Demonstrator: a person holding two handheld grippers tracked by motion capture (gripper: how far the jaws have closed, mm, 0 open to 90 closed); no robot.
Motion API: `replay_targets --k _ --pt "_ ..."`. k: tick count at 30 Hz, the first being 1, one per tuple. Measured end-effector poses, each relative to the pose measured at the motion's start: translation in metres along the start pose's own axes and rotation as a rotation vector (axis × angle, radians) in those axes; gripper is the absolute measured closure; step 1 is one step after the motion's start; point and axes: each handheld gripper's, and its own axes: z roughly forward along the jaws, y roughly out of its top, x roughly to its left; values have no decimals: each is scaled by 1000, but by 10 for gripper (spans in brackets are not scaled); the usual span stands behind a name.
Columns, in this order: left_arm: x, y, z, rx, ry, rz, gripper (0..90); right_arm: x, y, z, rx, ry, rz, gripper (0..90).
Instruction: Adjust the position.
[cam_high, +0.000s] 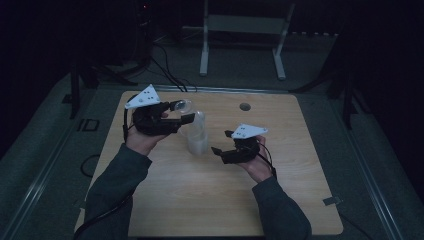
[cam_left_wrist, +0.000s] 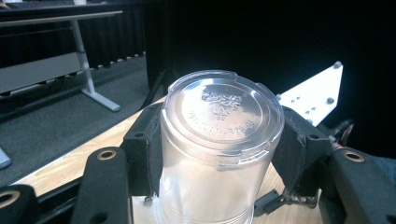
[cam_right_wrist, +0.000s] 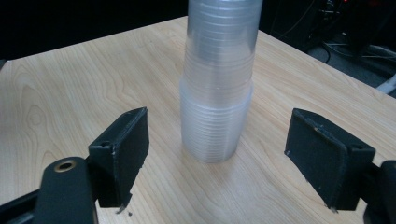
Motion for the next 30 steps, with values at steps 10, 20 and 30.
replay_targets --k 10,20,30 --pt "3 -14 -5 1 -32 -18 412 4 4 -3 -24 52 -5 227" --pt "5 -28 -7 5 -49 -29 412 6 7 -4 -74 139 20 235" --pt "7 -43 -11 -11 -58 -55 412 7 11 -5 -97 170 26 241"
